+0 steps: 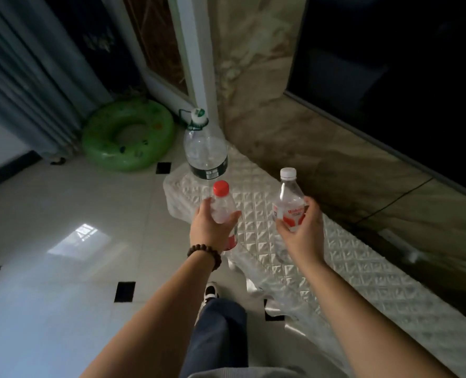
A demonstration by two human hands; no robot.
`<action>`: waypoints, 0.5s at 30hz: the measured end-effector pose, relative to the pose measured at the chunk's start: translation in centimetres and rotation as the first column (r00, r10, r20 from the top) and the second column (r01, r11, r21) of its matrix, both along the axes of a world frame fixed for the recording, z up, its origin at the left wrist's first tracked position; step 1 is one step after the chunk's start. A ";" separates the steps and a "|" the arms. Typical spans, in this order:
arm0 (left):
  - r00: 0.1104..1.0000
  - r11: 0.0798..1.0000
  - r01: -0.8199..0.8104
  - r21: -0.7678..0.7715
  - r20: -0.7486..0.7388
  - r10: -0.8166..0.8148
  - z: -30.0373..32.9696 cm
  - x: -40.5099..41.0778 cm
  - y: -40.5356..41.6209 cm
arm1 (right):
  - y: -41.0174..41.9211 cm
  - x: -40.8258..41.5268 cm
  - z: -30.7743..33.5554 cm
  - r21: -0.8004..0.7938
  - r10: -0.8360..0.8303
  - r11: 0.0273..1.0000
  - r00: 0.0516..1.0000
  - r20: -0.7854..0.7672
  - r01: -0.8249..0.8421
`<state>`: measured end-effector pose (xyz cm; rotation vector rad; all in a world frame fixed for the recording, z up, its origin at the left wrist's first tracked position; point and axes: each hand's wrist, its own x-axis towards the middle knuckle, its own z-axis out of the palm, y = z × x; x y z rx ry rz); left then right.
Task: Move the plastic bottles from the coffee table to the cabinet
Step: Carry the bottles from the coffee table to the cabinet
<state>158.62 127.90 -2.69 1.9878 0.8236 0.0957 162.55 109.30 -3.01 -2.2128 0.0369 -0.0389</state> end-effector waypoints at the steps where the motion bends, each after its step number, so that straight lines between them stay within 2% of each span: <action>1: 1.000 1.000 0.023 -0.006 -0.015 -0.023 -0.3 1.4 1.3 | 0.9 0.9 -0.3 -0.001 -0.029 1.000 1.000 -0.013 0.029; 7: 0.985 0.988 0.151 -0.025 -0.075 -0.153 -2.7 8.5 7.1 | 5.2 5.7 -2.3 -0.032 -0.168 0.986 0.980 -0.108 0.166; 11: 0.981 0.984 0.166 -0.068 -0.094 -0.172 -4.6 12.4 8.6 | 6.5 8.2 -4.3 -0.044 -0.215 0.977 0.967 -0.138 0.211; 15: 0.970 0.975 0.216 -0.047 -0.105 -0.220 -7.7 16.3 9.2 | 6.9 11.5 -7.6 -0.038 -0.248 0.969 0.951 -0.185 0.245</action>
